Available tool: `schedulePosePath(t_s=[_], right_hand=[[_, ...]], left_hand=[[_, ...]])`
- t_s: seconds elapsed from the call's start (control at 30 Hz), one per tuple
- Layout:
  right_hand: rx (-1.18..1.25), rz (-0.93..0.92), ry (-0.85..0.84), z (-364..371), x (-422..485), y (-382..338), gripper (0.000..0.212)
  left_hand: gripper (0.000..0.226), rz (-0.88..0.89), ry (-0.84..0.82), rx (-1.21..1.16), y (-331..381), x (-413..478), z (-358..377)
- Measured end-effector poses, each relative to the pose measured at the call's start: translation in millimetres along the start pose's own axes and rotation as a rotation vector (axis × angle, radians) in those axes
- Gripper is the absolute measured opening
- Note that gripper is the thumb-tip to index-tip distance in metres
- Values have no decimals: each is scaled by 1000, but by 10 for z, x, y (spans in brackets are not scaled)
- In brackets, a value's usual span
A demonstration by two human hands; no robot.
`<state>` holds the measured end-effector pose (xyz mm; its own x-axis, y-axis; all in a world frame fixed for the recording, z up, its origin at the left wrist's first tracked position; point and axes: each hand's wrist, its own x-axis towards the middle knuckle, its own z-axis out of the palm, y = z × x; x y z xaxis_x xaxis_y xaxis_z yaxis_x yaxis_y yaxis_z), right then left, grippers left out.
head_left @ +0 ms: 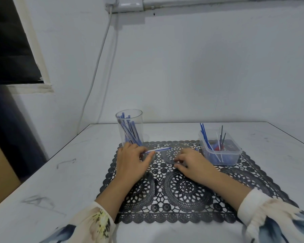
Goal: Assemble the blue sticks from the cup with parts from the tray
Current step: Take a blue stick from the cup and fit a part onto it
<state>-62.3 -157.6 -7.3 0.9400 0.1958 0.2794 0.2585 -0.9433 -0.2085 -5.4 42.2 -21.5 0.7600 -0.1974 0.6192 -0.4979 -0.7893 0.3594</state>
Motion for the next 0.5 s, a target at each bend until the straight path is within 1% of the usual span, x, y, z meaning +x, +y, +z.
schedulePosePath(t_s=[0.1, 0.17, 0.4, 0.5], right_hand=[[-7, 15, -32, -15, 7, 3, 25], [17, 30, -9, -25, 15, 10, 24], [338, 196, 253, -64, 5, -5, 20], [503, 222, 338, -71, 1, -25, 17]], left_hand=[[30, 2, -6, 0, 7, -3, -4], [30, 5, -6, -2, 7, -6, -10], [32, 0, -20, -22, 3, -6, -5], [33, 6, -21, -42, 13, -7, -6]])
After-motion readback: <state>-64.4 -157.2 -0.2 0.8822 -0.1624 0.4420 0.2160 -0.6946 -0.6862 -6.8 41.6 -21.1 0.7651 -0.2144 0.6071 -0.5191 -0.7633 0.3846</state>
